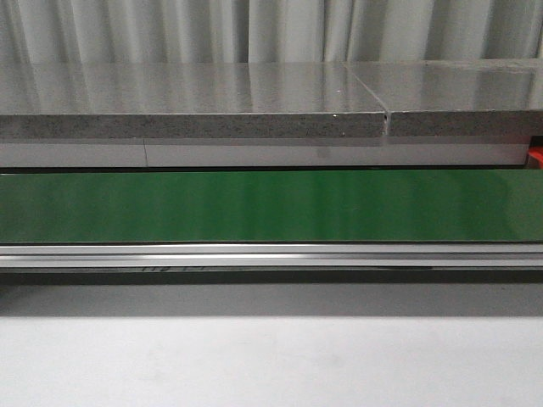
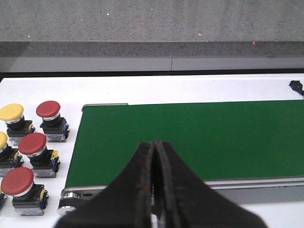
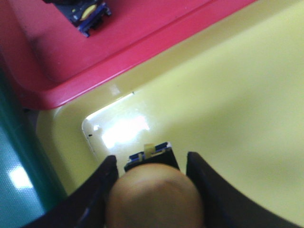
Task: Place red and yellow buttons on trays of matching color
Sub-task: 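Lower the yellow button into the yellow tray and open the right gripper, then raise the right gripper away from the trays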
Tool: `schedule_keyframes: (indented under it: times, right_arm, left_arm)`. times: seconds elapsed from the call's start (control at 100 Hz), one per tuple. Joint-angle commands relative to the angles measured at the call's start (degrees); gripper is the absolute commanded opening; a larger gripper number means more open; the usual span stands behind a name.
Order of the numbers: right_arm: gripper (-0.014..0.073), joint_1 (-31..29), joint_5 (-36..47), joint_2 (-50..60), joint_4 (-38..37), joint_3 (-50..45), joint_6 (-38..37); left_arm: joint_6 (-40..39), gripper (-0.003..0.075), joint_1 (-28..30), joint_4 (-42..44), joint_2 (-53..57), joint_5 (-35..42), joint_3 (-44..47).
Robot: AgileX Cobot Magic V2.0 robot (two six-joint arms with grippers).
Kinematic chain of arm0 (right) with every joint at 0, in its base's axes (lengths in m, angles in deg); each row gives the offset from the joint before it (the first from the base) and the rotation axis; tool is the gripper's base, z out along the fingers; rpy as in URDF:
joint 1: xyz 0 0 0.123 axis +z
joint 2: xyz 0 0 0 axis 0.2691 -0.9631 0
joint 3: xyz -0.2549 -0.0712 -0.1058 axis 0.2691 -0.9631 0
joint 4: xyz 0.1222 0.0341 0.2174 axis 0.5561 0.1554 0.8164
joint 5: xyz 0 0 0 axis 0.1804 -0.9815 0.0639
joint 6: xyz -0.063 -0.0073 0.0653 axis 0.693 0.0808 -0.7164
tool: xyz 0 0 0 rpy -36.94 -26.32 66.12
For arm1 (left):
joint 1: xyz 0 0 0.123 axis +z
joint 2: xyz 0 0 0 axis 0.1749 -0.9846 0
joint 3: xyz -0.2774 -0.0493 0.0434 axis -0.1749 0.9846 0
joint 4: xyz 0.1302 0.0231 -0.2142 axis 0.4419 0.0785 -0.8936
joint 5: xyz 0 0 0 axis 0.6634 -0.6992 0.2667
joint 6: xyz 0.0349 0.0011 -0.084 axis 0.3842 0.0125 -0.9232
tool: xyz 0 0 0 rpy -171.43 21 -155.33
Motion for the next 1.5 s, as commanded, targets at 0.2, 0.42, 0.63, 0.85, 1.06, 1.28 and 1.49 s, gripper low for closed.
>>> schedule_keyframes:
  times: [0.2,0.42,0.63,0.85,1.06,1.28,1.49]
  right_arm:
    - [0.0185,-0.3,2.2,-0.2,0.5,1.3,0.0]
    - [0.0400,-0.3,1.3,-0.2,0.5,1.3,0.0]
    - [0.0551,-0.3,1.6,-0.2,0.5,1.3,0.0]
    - [0.0563,-0.3,3.9,0.3,0.5,1.5,0.0]
    - [0.0563,0.5,6.2,4.0,1.1,1.6,0.0]
    - [0.0563,7.0,7.8,11.8,1.1,1.6,2.6]
    - [0.0563,16.5,7.7,20.7,1.1,1.5,5.2]
  left_arm:
    - [-0.2,-0.0019,-0.5,-0.4,-0.2,4.6,-1.5]
    - [-0.2,-0.0019,-0.5,-0.4,-0.2,4.6,-1.5]
    - [-0.2,-0.0019,-0.5,-0.4,-0.2,4.6,-1.5]
    - [-0.2,-0.0019,-0.5,-0.4,-0.2,4.6,-1.5]
    - [-0.2,-0.0019,-0.5,-0.4,-0.2,4.6,-1.5]
    - [-0.2,-0.0019,-0.5,-0.4,-0.2,4.6,-1.5]
    - [-0.2,-0.0019,-0.5,-0.4,-0.2,4.6,-1.5]
